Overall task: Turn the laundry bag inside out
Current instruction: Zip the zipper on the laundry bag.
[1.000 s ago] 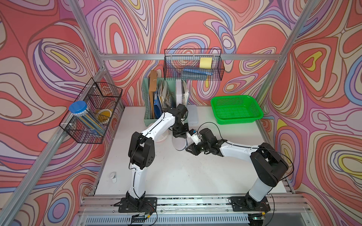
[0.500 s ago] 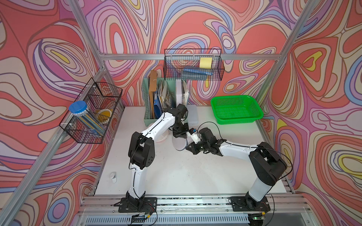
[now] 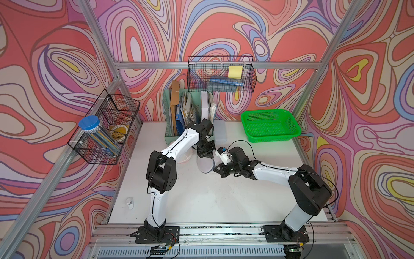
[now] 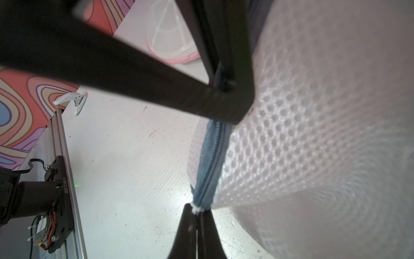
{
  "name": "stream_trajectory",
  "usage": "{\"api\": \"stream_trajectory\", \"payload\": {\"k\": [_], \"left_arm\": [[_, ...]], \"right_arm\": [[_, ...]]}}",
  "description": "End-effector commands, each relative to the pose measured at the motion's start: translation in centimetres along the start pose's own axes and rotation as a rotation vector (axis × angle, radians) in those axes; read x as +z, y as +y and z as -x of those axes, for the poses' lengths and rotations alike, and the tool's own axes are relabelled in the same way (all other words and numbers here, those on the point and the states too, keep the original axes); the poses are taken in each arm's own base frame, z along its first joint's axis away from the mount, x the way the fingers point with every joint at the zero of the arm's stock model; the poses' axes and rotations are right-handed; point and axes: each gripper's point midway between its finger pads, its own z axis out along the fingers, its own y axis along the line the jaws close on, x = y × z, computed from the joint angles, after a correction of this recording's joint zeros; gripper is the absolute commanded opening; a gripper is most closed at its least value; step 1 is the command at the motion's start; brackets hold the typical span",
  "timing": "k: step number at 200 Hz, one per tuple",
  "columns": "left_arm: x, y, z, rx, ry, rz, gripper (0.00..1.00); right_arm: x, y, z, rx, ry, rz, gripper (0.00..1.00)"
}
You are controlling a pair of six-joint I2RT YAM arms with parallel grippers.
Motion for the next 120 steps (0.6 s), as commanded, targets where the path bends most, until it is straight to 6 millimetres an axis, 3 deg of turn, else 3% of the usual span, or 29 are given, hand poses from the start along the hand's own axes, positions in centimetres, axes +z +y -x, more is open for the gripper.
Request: {"api": "stream_trajectory", "payload": {"k": [1, 74, 120], "left_arm": [[-1.4, 0.4, 0.9, -0.029, -0.050, -0.033, 0.00], [-7.2, 0.6, 3.9, -0.159, -0.223, -0.265, 0.00], [-6.5, 0.6, 3.1, -0.164, -0.190, -0.303, 0.00]], "right_arm": [[-0.4, 1.4, 0.1, 0.038, 0.014, 0.068, 0.00], [0.3, 0.8, -1.6, 0.142, 0.058, 0.063, 0.00], [0.6, 0.9, -1.0, 0.156, 0.058, 0.069, 0.00]]}}
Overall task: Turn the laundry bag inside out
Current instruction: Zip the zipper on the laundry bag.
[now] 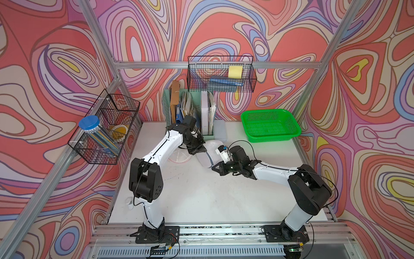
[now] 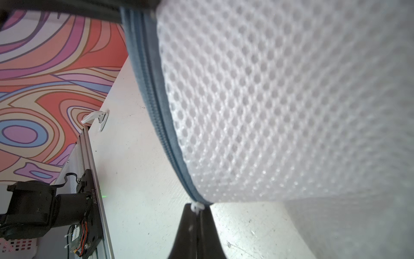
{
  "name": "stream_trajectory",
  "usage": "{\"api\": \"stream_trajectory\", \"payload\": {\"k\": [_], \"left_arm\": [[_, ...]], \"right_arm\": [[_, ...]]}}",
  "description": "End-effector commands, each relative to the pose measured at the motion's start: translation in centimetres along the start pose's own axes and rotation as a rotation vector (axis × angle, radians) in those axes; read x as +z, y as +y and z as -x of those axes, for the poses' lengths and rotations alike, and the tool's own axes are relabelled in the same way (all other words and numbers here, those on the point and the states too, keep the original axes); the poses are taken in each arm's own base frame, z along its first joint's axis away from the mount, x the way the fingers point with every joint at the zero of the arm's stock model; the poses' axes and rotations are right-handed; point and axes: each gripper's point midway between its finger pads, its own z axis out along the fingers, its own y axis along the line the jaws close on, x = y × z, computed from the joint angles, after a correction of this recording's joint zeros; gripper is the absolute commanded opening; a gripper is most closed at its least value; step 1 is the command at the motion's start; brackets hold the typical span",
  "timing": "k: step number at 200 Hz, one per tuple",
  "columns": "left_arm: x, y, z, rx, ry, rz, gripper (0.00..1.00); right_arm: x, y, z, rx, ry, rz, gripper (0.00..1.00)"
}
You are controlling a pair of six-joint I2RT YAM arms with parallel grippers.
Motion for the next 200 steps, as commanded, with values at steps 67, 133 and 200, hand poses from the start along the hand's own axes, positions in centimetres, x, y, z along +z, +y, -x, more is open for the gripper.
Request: {"api": "stream_trajectory", "payload": {"k": [67, 133, 200], "left_arm": [[-2.2, 2.0, 5.1, -0.260, -0.080, -0.298, 0.00], [-1.6, 3.0, 1.0, -0.061, -0.031, -0.138, 0.53], [1.4, 3.9, -6.0, 0.208, 0.028, 0.090, 0.55]], "right_arm": [[1.3, -1.1, -3.6, 0.114, 0.117, 0.009, 0.00], [0.8, 0.1, -0.5, 0.046, 0.096, 0.003, 0.00], [0.7, 0.7, 0.7, 0.041, 0.083, 0.015, 0.00]]}}
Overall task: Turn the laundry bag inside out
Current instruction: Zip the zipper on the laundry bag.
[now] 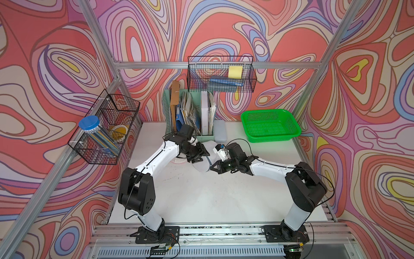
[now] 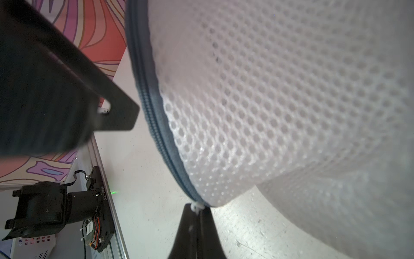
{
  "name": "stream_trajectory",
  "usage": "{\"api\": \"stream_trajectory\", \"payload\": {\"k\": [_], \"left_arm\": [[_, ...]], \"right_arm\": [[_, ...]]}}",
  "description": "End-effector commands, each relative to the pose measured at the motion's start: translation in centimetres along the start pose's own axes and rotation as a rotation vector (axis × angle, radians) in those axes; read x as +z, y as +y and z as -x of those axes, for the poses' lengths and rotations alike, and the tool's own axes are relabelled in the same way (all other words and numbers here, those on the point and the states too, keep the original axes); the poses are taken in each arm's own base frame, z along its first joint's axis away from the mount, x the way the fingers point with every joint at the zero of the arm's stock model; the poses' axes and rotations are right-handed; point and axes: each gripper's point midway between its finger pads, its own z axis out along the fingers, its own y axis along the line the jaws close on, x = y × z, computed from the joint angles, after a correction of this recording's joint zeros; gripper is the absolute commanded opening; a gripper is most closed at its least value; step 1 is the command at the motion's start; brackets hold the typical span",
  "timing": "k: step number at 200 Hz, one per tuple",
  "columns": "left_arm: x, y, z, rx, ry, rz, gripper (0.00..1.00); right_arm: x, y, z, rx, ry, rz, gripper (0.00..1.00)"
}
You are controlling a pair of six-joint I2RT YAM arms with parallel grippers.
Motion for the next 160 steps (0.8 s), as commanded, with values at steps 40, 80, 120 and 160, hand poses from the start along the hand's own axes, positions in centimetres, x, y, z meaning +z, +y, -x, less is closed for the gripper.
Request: {"api": "stream_trajectory", "payload": {"k": [40, 80, 120, 160], "left_arm": [[2.2, 2.8, -0.6, 0.115, 0.007, 0.262, 0.52], [3.3, 1.5, 1.2, 0.099, -0.055, 0.231, 0.47], [4.3, 1.5, 1.7, 0.075, -0.053, 0.224, 0.13], [1.9, 0.1, 2.6, 0.031, -0.103, 0.172, 0.00]], "right_arm": [[-0.4, 0.7, 0.5, -0.022, -0.002, 0.007, 0.00], [-0.7, 0.9, 0.3, -0.033, 0.003, 0.004, 0.00], [-1.0, 1.1, 0.2, -0.038, 0.007, 0.005, 0.00], [-1.1, 1.0, -0.5, -0.007, 0.024, 0.014, 0.00]]}}
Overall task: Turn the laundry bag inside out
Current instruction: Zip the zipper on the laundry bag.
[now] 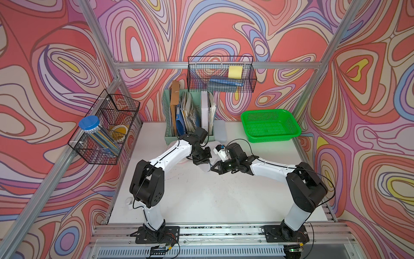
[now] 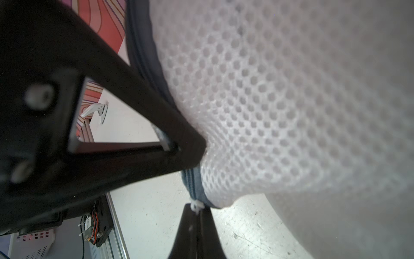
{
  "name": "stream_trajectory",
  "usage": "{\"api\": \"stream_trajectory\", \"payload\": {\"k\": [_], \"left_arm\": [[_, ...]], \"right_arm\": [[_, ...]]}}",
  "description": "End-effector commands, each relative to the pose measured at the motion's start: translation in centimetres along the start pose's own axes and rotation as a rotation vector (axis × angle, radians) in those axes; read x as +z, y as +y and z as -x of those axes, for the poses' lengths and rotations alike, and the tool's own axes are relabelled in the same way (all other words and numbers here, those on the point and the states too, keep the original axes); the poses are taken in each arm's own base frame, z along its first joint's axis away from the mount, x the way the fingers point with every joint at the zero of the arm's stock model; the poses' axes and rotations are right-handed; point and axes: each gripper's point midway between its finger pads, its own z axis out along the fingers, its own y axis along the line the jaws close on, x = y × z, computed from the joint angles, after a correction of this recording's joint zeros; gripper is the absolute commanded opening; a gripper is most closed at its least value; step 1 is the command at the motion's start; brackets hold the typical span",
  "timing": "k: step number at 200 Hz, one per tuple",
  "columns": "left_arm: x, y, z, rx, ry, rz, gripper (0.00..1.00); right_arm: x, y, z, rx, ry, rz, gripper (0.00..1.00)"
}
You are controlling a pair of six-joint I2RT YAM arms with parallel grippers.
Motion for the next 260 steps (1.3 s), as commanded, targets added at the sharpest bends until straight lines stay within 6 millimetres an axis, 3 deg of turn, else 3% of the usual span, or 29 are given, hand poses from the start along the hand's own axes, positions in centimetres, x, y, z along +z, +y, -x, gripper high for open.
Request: {"api": "stream_trajectory", "payload": {"k": [1, 21, 52, 72, 95, 113, 131, 154, 180, 227, 248, 260], "left_arm": [[-2.3, -0.9, 2.1, -0.042, -0.079, -0.046, 0.00], [-4.6, -1.1, 3.5, -0.131, -0.097, -0.153, 0.00], [-6.5, 0.6, 5.9, -0.349, -0.086, -0.363, 0.00], [-6.7, 2.0, 6.9, -0.469, -0.078, -0.476, 0.00], [-5.5, 2.7, 6.9, -0.535, -0.046, -0.540, 0.00], [-4.6, 2.3, 5.9, -0.484, -0.019, -0.528, 0.14], [-3.7, 2.2, 4.3, -0.422, 0.013, -0.480, 0.46], [-3.4, 1.8, 1.9, -0.301, 0.009, -0.367, 0.51], [-2.9, 0.5, -0.4, -0.137, 0.008, -0.267, 0.52], [-1.4, -1.5, -1.1, 0.032, 0.010, -0.145, 0.50], [-0.3, -1.7, -1.5, 0.043, 0.033, -0.121, 0.32], [-0.1, -1.7, -1.4, 0.043, 0.032, -0.112, 0.15]], "right_arm": [[-0.8, 1.1, -0.1, -0.002, 0.004, 0.023, 0.00], [-1.0, 0.6, -0.9, 0.023, 0.012, 0.019, 0.00], [-1.7, -0.1, -2.0, 0.051, 0.015, 0.006, 0.00], [-2.2, -0.8, -2.7, 0.060, 0.019, -0.011, 0.00], [-2.6, -0.6, -2.6, 0.042, 0.018, -0.018, 0.00], [-2.9, -0.1, -1.7, 0.028, 0.014, -0.009, 0.00], [-3.0, 0.4, -0.9, 0.019, 0.004, 0.001, 0.00], [-2.8, 0.8, -0.3, 0.021, 0.014, 0.014, 0.00], [-2.8, 1.1, -0.1, 0.016, 0.010, 0.026, 0.00], [-2.9, 1.9, 0.2, 0.035, 0.028, 0.060, 0.00], [-3.1, 2.1, 0.4, 0.042, 0.028, 0.066, 0.00], [-3.0, 2.1, 0.2, 0.051, 0.036, 0.065, 0.00]]}}
